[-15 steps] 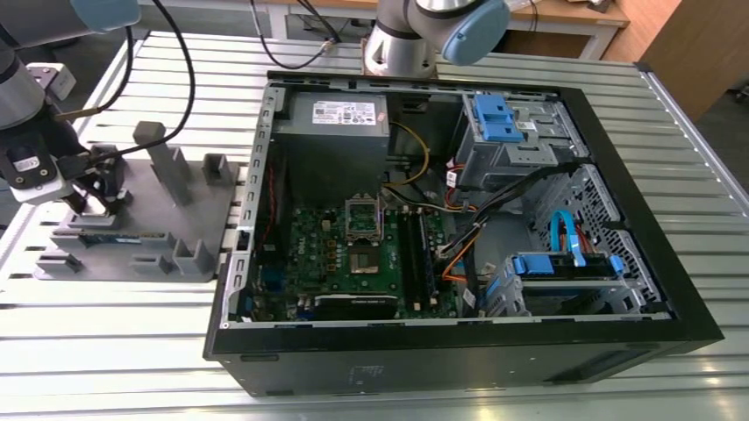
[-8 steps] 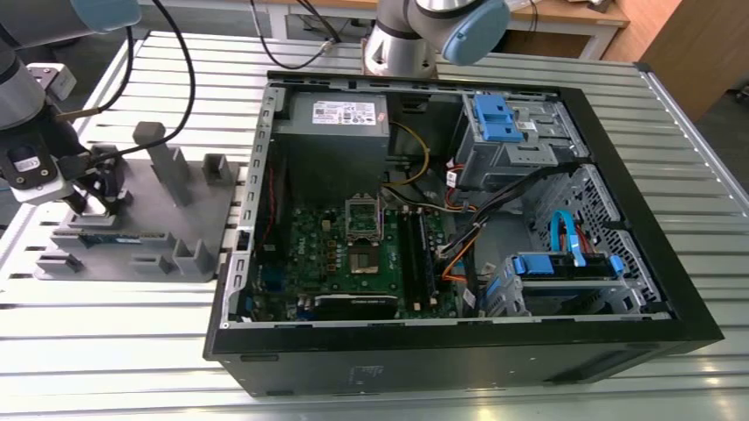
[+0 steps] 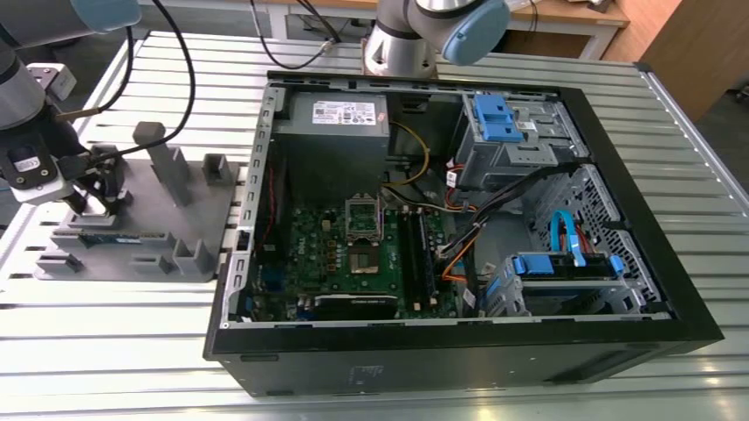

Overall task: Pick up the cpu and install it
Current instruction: 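Pick up the cpu and move it towards the insertion slot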

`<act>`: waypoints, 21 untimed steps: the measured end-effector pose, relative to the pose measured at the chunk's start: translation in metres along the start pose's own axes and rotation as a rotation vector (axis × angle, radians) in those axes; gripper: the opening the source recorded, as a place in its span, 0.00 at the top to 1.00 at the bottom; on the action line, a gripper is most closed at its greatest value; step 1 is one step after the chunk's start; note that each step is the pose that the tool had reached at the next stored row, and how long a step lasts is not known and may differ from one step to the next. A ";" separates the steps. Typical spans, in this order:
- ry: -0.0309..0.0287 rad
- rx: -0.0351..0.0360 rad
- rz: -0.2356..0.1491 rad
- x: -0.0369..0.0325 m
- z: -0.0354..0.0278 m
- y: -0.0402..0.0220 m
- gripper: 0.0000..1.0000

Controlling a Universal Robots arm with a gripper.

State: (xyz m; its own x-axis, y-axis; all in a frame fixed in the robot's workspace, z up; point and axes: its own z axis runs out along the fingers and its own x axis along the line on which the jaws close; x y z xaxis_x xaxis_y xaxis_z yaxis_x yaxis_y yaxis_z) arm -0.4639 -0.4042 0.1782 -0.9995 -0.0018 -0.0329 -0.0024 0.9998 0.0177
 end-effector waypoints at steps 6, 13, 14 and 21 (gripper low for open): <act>-0.0003 -0.0002 0.000 0.0000 0.0002 0.0001 0.45; 0.0000 0.0000 0.000 0.0000 0.0001 0.0000 0.45; -0.0001 0.0000 0.000 0.0000 0.0001 0.0000 0.45; 0.0000 0.0000 0.000 0.0000 0.0002 0.0000 0.47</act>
State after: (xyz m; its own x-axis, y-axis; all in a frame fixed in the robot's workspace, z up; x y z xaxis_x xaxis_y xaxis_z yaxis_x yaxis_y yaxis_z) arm -0.4639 -0.4042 0.1780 -0.9995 -0.0018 -0.0329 -0.0024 0.9998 0.0177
